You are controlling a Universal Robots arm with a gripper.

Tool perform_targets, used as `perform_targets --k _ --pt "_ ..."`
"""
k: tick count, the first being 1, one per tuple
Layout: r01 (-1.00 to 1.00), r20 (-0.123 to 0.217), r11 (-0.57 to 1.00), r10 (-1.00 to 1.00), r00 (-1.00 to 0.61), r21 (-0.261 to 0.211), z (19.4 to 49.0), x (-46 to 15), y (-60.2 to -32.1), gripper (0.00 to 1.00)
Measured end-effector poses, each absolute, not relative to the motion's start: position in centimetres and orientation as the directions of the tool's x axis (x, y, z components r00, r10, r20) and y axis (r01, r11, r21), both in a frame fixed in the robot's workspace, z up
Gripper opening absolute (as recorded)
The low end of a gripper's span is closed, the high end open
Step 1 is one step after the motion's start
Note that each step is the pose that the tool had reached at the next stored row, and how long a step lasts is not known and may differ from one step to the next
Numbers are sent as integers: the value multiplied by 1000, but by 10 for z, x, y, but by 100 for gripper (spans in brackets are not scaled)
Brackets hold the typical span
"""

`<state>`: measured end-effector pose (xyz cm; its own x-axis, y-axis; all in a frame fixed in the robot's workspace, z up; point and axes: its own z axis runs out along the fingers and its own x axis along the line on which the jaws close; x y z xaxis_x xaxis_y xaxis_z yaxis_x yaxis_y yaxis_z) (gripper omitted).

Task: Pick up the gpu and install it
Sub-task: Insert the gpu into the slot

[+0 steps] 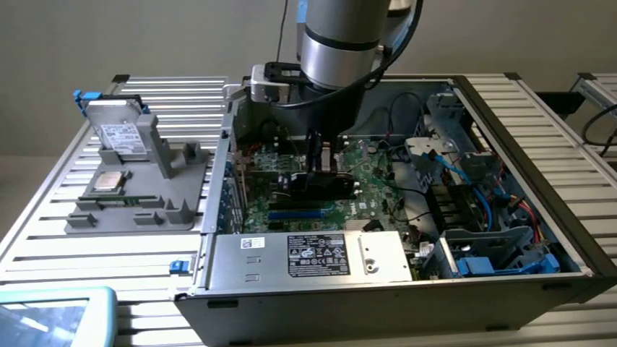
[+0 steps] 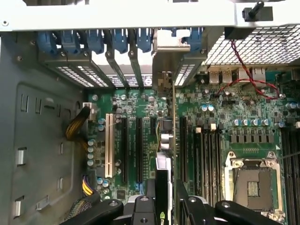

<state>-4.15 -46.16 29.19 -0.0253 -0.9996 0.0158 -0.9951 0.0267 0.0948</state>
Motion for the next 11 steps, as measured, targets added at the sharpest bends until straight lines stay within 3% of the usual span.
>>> perform_targets --k 11 --pt "-995 16 23 -1000 -21 95 276 -45 -462 27"
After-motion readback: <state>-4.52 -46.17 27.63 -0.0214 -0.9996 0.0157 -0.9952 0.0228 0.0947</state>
